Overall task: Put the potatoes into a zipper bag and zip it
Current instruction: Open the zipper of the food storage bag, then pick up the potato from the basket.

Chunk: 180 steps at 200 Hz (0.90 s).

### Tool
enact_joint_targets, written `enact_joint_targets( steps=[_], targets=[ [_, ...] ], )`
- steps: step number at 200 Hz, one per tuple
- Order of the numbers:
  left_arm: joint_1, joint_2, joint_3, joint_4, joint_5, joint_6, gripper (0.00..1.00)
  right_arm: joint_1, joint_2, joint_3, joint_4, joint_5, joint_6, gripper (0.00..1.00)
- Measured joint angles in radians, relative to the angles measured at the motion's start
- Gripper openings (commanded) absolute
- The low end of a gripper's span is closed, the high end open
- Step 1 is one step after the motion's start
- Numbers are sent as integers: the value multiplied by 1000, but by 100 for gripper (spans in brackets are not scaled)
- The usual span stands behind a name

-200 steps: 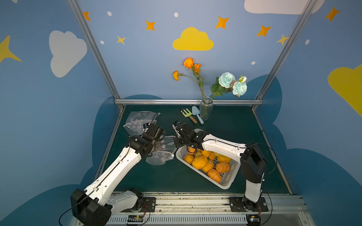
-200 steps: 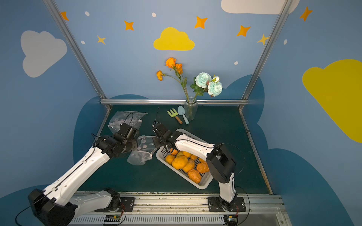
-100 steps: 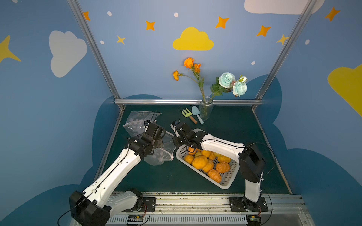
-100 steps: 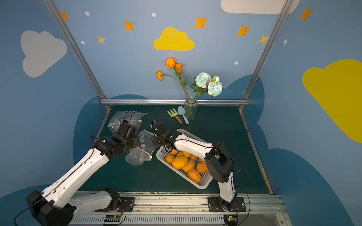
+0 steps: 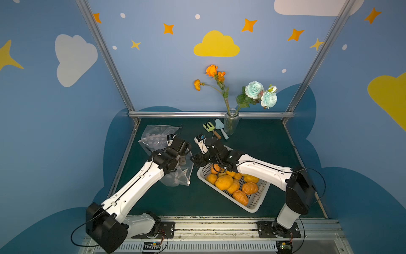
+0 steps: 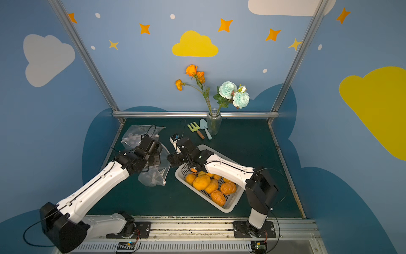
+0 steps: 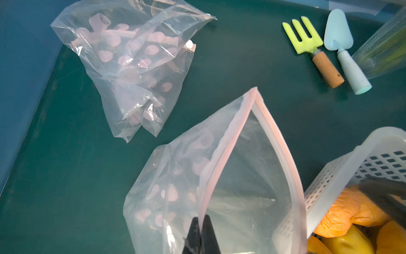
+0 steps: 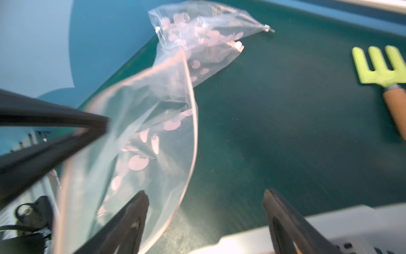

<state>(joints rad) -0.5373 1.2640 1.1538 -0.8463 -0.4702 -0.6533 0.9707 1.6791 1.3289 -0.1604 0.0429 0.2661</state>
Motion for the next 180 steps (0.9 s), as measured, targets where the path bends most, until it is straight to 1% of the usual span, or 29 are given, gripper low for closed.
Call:
enact_joint_targets(
  steps=[22,40,66,92,117,131,152,180],
  targets=[
    [-10,24,4,-7,5,3,3,1,-127,-73,-22,79,40,87],
    [-11,23,4,-13,8,3,3,0,-245,-158,-49,218,82,87],
    [-11,20,4,-12,30,19,3,-14,-369,-249,-179,405,206,85],
    [-11,-1,-7,0,55,29,3,-31,-495,-338,-300,507,344,88],
    [-11,-21,-24,10,76,36,3,-73,-629,-429,-362,535,461,87],
    [-11,-23,-31,14,87,39,3,-114,-675,-457,-390,535,518,90],
    [-11,-23,-36,19,100,41,3,-166,-714,-493,-410,528,587,91],
    [-11,-25,-36,23,105,44,3,-200,-732,-531,-431,503,658,91]
  ],
)
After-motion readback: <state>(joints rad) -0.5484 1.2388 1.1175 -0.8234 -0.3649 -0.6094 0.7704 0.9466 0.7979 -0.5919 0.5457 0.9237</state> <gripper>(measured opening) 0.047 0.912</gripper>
